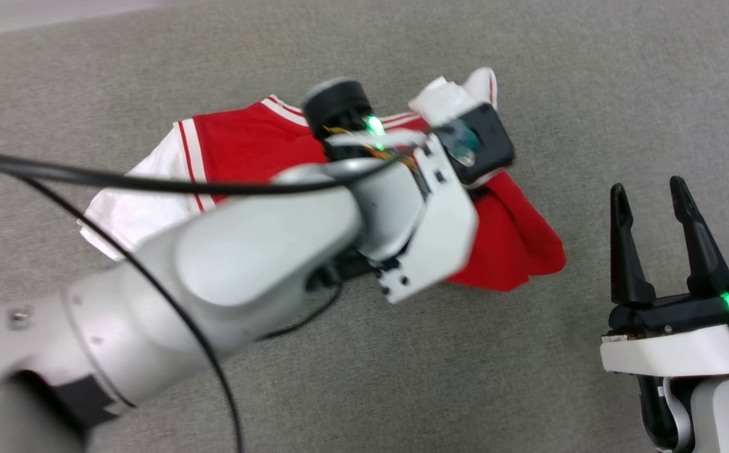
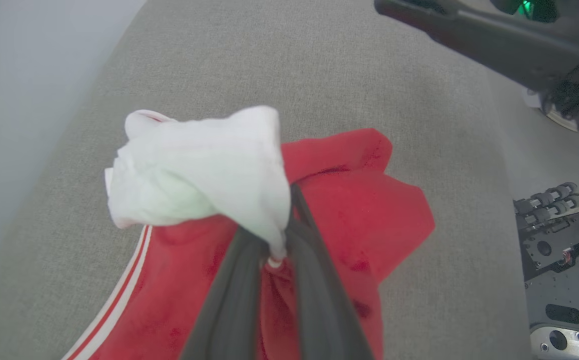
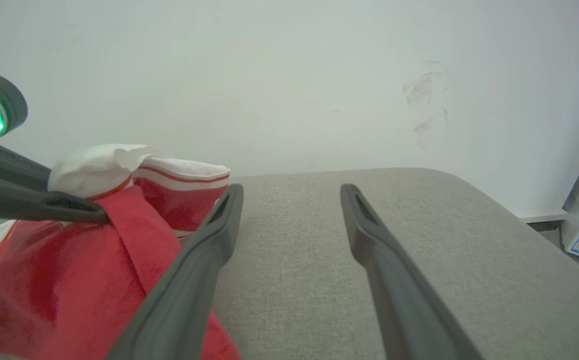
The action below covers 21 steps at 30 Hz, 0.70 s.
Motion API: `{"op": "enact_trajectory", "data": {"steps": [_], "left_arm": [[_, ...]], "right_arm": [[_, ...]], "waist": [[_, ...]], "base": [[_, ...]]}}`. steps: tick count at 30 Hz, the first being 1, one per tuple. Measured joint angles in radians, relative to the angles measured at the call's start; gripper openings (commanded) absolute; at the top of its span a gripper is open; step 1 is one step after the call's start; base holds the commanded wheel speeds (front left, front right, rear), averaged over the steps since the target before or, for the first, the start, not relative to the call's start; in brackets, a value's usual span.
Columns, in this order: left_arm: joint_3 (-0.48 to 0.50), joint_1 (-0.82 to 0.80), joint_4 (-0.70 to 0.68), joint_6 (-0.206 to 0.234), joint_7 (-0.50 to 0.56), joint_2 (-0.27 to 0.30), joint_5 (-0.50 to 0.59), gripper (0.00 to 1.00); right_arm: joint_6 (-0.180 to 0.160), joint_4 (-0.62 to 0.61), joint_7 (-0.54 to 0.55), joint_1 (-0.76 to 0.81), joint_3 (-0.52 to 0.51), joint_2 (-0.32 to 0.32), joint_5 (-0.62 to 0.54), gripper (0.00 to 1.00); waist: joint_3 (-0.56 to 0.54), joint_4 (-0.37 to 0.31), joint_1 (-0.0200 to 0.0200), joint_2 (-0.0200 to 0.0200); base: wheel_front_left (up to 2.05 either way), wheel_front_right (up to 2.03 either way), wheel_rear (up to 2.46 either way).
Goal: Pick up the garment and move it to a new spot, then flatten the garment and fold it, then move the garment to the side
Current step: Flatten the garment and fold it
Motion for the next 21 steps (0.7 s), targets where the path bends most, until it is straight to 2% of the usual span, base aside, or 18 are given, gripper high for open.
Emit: {"op": "enact_trajectory", "data": {"steps": [4,7,9,12,16,17,18,21], "left_arm": [[-0.016,0.069,0.080,0.000,-0.012,-0.103,0.034,0.00],[-0.016,0.138,0.106,0.000,0.046,-0.154,0.094,0.00],[-0.019,0.203,0.097,0.000,0.103,-0.176,0.146,0.00],[-0.018,0.258,0.073,0.000,0.145,-0.193,0.166,0.00],[-0.018,0.272,0.060,0.000,0.142,-0.202,0.183,0.00],[-0.019,0.271,0.063,0.000,0.120,-0.202,0.183,0.13],[-0.019,0.265,0.067,0.000,0.085,-0.202,0.189,1.00],[-0.018,0.240,0.082,0.000,-0.017,-0.212,0.200,1.00]], "right_arm": [[0.000,-0.002,0.000,-0.002,-0.015,0.000,0.006,1.00],[0.000,-0.004,0.000,-0.006,-0.020,0.000,0.012,1.00],[0.000,-0.005,0.000,-0.011,-0.023,0.000,0.015,1.00],[0.000,-0.005,0.000,-0.015,-0.028,0.000,0.017,1.00],[0.000,-0.002,0.000,-0.015,-0.034,0.000,0.016,1.00],[0.000,0.000,0.000,-0.016,-0.034,0.000,0.013,1.00],[0.000,0.001,0.000,-0.016,-0.034,0.000,0.010,1.00],[0.000,0.005,0.000,-0.014,-0.040,0.000,0.001,1.00]], "waist": [[0.023,-0.022,0.0000,0.0000],[0.039,-0.041,0.0000,0.0000],[0.050,-0.052,0.0001,0.0000],[0.062,-0.061,0.0001,0.0000],[0.060,-0.056,0.0000,0.0000],[0.056,-0.053,0.0001,0.0000],[0.051,-0.050,0.0000,0.0000],[0.029,-0.038,0.0000,0.0000]], "base": [[0.00,0.00,0.00],[0.00,0.00,0.00],[0.00,0.00,0.00],[0.00,0.00,0.00],[0.00,0.00,0.00],[0.00,0.00,0.00],[0.00,0.00,0.00],[0.00,0.00,0.00]]}}
